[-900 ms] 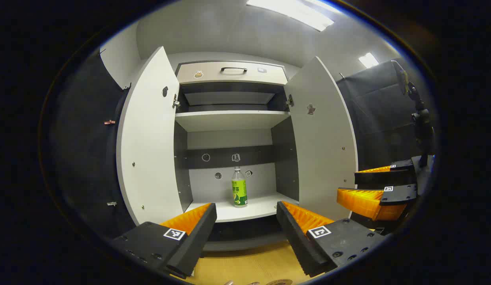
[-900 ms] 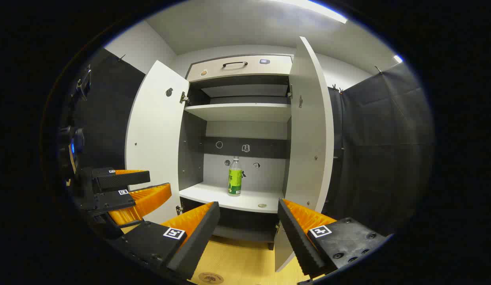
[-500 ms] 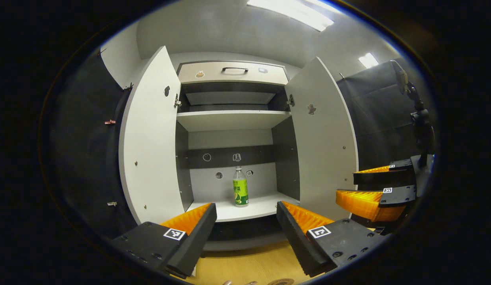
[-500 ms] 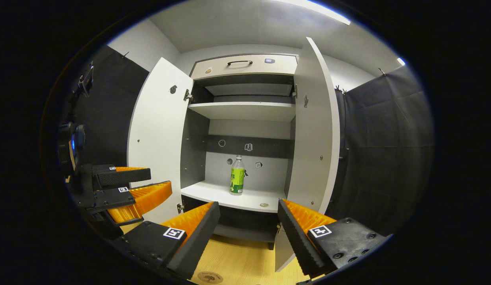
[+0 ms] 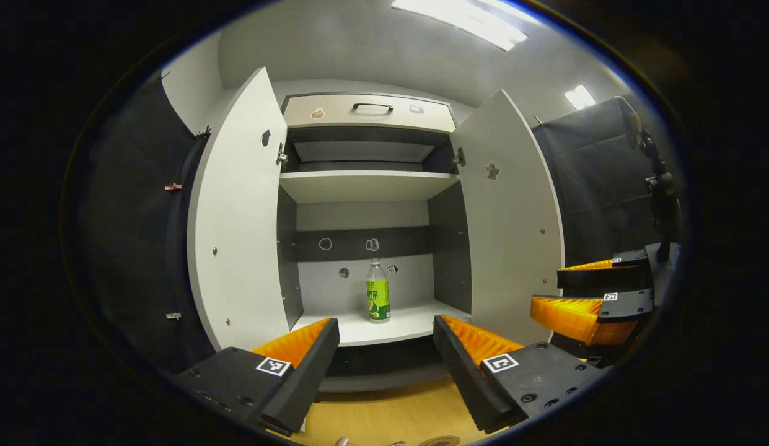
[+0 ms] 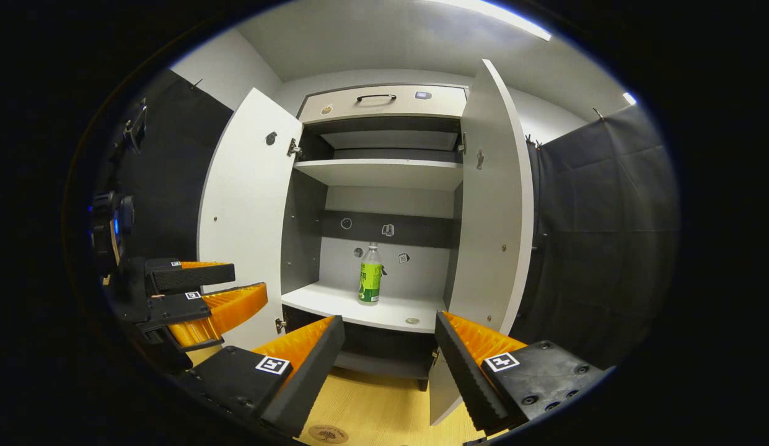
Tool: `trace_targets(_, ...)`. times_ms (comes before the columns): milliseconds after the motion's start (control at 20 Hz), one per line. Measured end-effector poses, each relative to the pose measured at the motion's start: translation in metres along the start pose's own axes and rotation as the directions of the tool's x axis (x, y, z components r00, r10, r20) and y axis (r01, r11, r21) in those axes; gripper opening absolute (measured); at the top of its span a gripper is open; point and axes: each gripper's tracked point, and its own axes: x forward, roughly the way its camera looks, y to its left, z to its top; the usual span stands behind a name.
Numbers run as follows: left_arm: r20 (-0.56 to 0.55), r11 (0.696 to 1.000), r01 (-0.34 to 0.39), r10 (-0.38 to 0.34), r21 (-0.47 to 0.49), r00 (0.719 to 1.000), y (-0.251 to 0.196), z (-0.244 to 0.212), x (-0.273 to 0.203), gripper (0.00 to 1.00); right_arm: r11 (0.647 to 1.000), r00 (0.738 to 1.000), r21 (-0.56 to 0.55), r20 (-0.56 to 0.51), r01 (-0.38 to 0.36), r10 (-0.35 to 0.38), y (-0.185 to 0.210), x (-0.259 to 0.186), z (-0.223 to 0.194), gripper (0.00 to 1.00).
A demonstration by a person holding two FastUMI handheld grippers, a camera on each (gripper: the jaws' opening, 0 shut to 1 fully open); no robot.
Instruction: Grasp the bottle in the cabinet with the left hand and place it on the coaster, then close the right door with the right hand and the left door with the left hand.
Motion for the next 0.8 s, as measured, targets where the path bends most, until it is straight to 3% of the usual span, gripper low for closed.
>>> trace_targets(100,-0.003,1.0,0.008,-0.008,-0.003,1.0,0.002,-0.001,0.001,0.96,1.0,1.0,-0.004,0.002,0.014,-0.014,0.0,-0.001,0.002,0.94)
trace_targets(500,-0.005,0.998,0.065,-0.065,-0.008,0.998,0.011,-0.006,0.005,0.96,0.998,0.998,0.001,0.004,0.069,-0.069,0.006,-0.01,-0.001,0.98)
trace_targets(800,-0.01,0.998,0.064,-0.065,-0.003,0.998,0.016,-0.011,0.04,0.96,0.997,0.997,-0.041,0.024,0.069,-0.068,0.005,0.003,0.002,0.98)
